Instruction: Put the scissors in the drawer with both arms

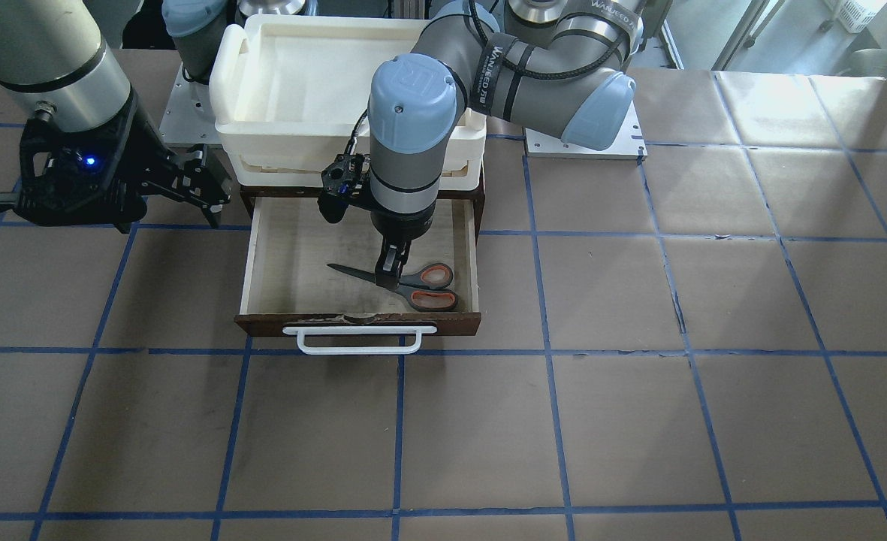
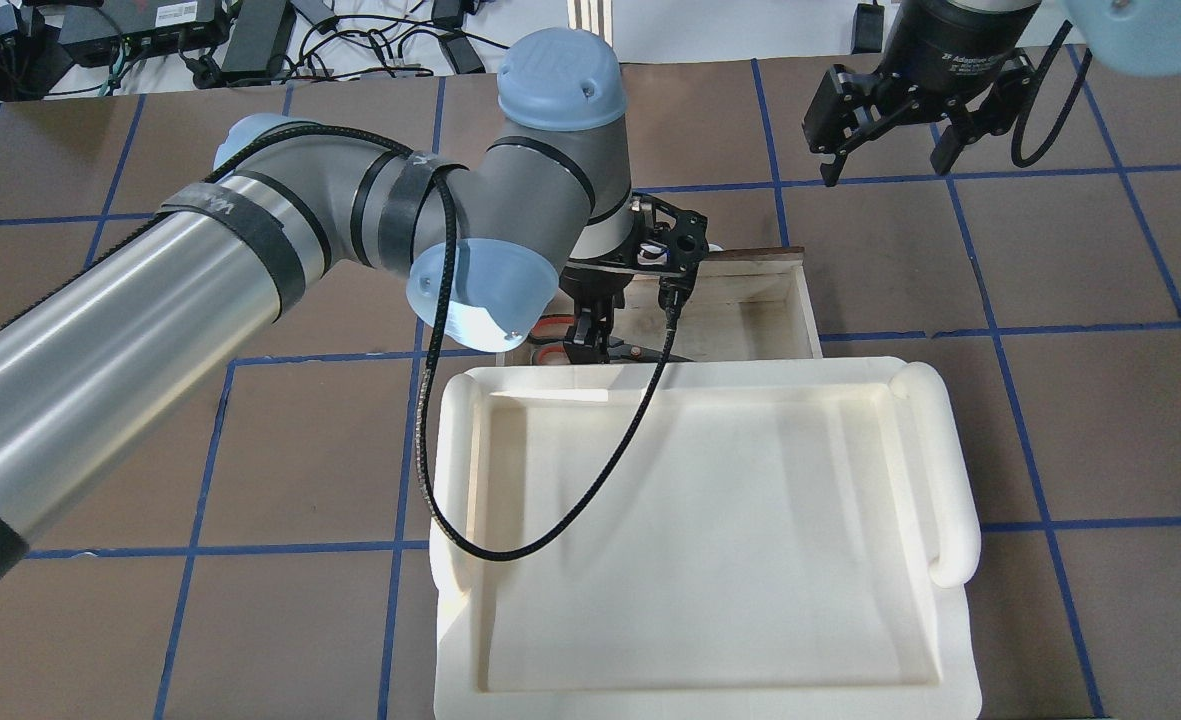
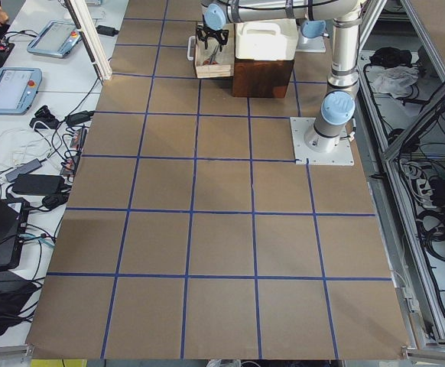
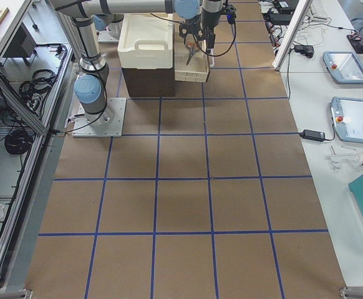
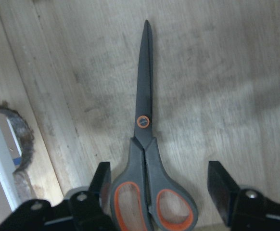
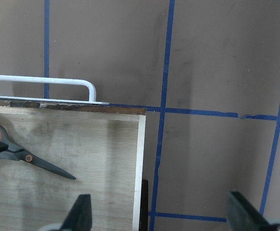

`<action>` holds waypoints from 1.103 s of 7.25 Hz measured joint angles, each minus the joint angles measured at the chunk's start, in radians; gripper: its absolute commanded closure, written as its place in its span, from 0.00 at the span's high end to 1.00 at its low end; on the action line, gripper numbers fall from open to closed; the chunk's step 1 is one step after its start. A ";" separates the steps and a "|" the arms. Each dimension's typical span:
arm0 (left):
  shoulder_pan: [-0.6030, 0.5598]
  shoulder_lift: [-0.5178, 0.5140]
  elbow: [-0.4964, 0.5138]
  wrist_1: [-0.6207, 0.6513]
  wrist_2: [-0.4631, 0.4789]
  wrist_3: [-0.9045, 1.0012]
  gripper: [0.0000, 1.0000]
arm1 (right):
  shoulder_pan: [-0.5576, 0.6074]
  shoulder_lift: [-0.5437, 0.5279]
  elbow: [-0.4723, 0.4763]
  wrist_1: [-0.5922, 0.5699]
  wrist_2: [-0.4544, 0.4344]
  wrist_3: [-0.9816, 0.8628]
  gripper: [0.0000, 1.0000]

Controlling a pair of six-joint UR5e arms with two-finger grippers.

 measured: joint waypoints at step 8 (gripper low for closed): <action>0.171 0.160 0.053 -0.032 0.015 -0.988 1.00 | -0.009 -0.058 0.016 0.074 -0.038 -0.008 1.00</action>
